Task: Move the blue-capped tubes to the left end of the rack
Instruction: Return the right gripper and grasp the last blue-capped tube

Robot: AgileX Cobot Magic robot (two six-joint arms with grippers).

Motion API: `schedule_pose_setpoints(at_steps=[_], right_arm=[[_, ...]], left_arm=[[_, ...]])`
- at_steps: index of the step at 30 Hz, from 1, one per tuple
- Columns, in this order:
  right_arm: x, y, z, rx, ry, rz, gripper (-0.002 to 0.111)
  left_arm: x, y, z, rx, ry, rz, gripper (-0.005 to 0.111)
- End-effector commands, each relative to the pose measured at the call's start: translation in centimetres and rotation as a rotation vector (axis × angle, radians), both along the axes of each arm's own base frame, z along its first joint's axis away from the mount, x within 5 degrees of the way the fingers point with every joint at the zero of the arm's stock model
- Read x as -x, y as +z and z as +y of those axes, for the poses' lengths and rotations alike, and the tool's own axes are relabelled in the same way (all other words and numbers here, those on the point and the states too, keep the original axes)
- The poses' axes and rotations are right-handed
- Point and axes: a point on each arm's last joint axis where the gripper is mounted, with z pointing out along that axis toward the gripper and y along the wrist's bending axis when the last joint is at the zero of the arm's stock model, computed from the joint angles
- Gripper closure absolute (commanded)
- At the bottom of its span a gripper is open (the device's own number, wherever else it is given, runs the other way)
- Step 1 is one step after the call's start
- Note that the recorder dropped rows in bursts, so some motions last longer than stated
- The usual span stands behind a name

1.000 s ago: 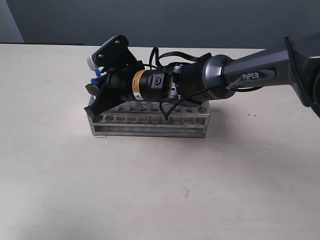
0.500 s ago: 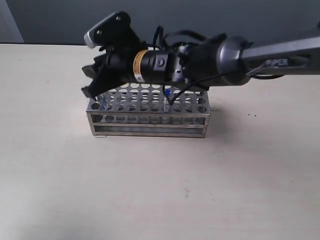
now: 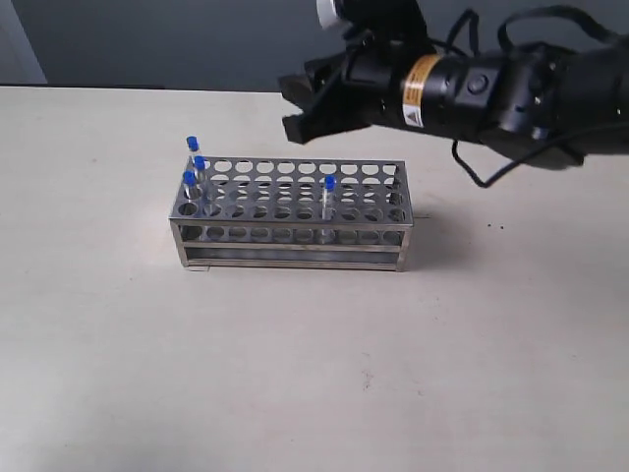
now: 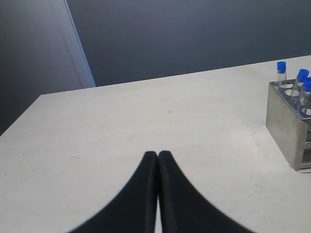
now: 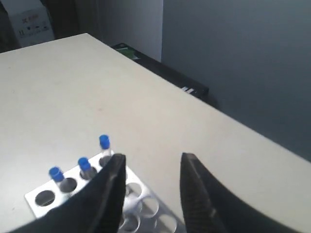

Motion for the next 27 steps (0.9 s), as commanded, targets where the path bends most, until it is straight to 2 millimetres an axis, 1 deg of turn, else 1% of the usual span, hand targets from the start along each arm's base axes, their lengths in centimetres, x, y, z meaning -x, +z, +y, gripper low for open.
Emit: schedule_pose_setpoints(at_steps=[1, 5, 16, 20, 27], right_arm=[[1.2, -3.1, -2.0, -0.027, -0.032, 0.031, 0.071], [1.4, -5.0, -2.7, -0.024, -0.076, 0.032, 0.071], [0.8, -9.8, -2.2, -0.012, -0.099, 0.132, 0.071], [0.7, -10.6, -2.2, -0.001, -0.104, 0.152, 0.071], [0.7, -10.9, -2.3, 0.010, -0.106, 0.161, 0.071]], left_arm=[[0.0, 0.2, -0.1, 0.006, -0.009, -0.011, 0.106], [0.0, 0.2, -0.1, 0.006, -0.009, -0.011, 0.106], [0.0, 0.2, -0.1, 0.006, -0.009, -0.011, 0.106], [0.0, 0.2, -0.1, 0.006, -0.009, -0.011, 0.106], [0.0, 0.2, -0.1, 0.006, -0.009, -0.011, 0.106]])
